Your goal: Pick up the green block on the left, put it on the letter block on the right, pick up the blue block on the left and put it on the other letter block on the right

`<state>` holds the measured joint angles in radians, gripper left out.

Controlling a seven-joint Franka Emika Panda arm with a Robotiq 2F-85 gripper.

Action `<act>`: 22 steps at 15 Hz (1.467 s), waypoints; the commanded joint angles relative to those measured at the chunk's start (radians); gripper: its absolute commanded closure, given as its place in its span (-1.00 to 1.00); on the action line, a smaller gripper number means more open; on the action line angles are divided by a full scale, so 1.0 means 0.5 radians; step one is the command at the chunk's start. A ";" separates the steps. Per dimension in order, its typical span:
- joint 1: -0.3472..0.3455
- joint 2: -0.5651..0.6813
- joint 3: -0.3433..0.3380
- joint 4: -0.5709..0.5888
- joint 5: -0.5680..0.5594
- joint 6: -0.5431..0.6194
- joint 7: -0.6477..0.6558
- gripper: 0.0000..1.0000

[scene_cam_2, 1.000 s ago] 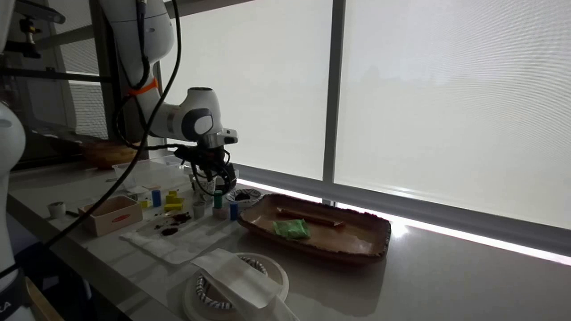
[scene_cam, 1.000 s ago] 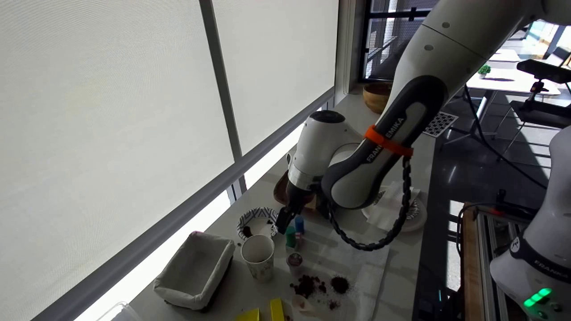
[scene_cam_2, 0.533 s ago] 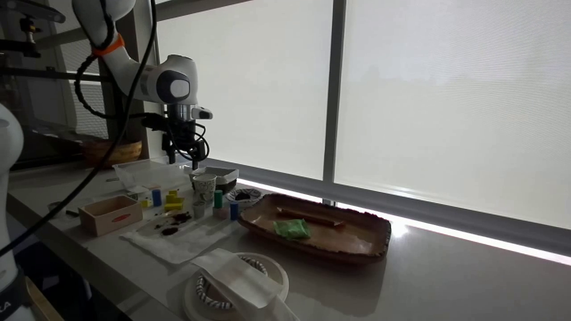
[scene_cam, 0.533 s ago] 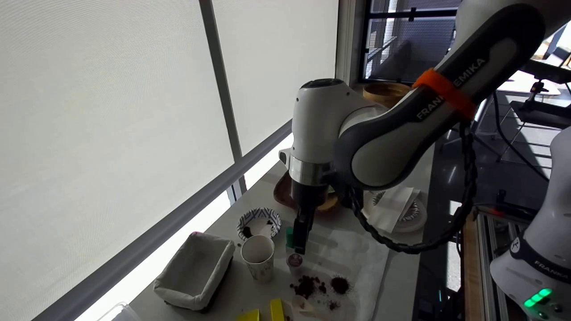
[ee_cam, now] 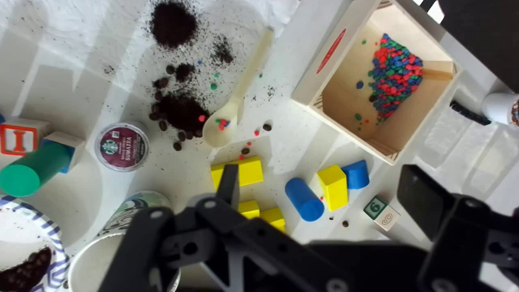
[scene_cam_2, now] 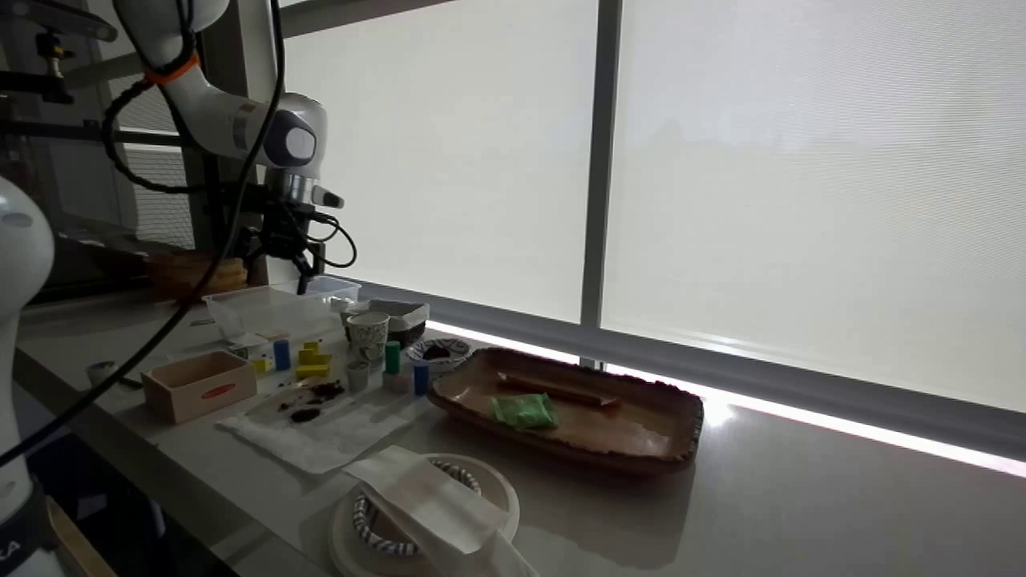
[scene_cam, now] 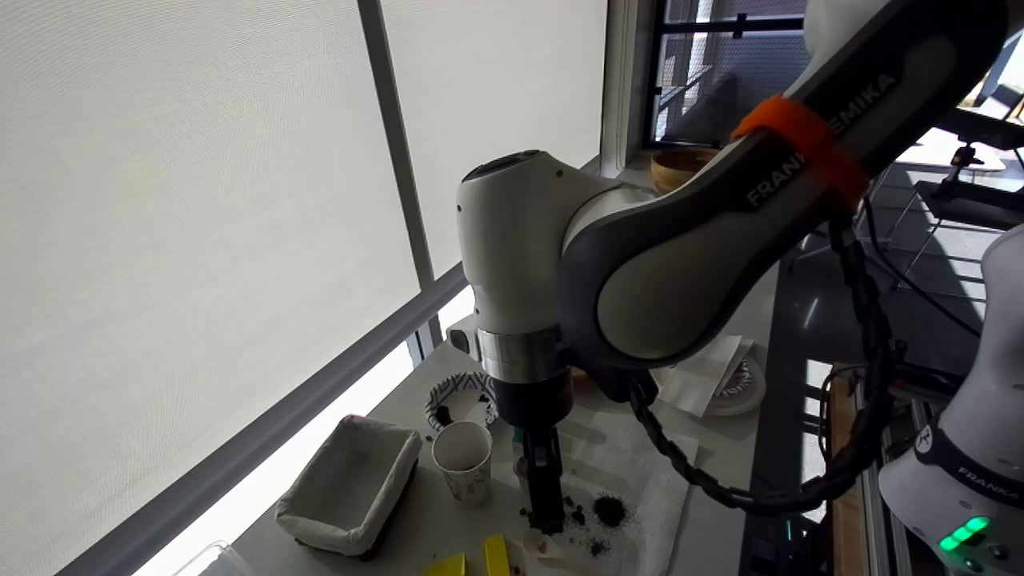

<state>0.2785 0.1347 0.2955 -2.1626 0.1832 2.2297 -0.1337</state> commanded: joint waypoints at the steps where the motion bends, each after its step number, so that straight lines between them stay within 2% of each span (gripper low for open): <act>1: -0.001 0.033 0.004 0.026 -0.001 -0.004 -0.013 -1.00; 3: 0.003 0.066 0.014 0.039 0.012 0.015 -0.033 -1.00; 6: 0.075 0.213 0.072 0.182 -0.083 0.066 -0.067 -1.00; 10: 0.241 0.401 0.085 0.296 -0.444 0.213 0.095 -1.00; 15: 0.392 0.608 -0.010 0.393 -0.779 0.436 0.364 -1.00; 22: 0.410 0.880 -0.061 0.615 -0.812 0.462 0.307 -1.00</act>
<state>0.4680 0.5135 0.2813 -1.9140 -0.2047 2.4518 0.0197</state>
